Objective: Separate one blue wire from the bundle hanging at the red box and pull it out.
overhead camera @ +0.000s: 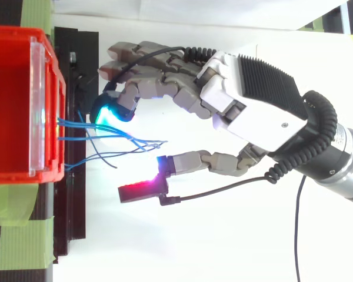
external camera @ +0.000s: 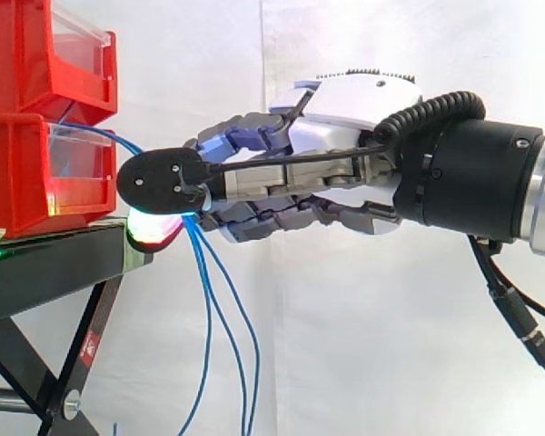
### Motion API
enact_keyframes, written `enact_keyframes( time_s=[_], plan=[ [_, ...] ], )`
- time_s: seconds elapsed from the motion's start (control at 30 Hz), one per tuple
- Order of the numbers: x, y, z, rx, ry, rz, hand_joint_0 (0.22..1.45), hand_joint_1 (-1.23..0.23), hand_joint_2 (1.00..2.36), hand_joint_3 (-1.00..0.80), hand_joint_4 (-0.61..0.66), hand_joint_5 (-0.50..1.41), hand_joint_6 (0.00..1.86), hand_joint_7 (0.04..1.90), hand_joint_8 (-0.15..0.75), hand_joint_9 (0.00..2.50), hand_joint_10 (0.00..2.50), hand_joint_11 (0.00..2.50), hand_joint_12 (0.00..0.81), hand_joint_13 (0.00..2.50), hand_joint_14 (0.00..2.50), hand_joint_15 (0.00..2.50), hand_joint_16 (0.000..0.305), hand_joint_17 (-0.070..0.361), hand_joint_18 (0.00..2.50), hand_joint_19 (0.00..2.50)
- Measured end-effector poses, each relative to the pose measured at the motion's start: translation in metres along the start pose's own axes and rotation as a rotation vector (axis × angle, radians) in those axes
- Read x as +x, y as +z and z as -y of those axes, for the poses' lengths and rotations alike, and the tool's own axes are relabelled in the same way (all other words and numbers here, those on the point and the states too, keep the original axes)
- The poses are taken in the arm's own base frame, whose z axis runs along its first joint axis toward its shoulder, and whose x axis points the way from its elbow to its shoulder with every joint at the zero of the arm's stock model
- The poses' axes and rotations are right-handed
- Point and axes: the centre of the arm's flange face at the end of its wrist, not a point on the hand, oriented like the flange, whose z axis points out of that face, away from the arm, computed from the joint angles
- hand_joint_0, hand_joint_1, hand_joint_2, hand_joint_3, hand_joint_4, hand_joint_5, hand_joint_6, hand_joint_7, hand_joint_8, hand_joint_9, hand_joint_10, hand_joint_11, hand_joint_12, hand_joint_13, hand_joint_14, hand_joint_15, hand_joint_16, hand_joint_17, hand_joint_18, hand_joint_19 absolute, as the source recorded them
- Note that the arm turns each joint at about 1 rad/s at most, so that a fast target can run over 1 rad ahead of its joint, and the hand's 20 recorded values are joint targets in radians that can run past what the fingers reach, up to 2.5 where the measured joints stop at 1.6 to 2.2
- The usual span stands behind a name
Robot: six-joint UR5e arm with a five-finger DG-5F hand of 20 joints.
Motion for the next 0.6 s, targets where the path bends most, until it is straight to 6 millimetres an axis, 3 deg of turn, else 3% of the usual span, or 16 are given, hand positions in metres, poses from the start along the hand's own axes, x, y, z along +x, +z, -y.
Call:
enact_keyframes(
  time_s=[0.4,0.6],
  plan=[
    [-0.0074,0.0021,0.0075,0.003,0.026,-0.014,0.58,-0.69,1.01,-0.42,0.25,-0.13,0.67,1.01,0.331,0.52,0.0,0.13,0.399,0.36,0.0,0.14,0.054,0.122,0.39,0.12],
    [-0.009,0.0027,0.0101,-0.001,0.021,-0.025,0.58,-0.68,1.01,-0.42,0.25,-0.12,0.59,1.14,0.33,0.52,0.0,0.14,0.4,0.37,0.0,0.15,0.054,0.122,0.4,0.12]
  ],
)
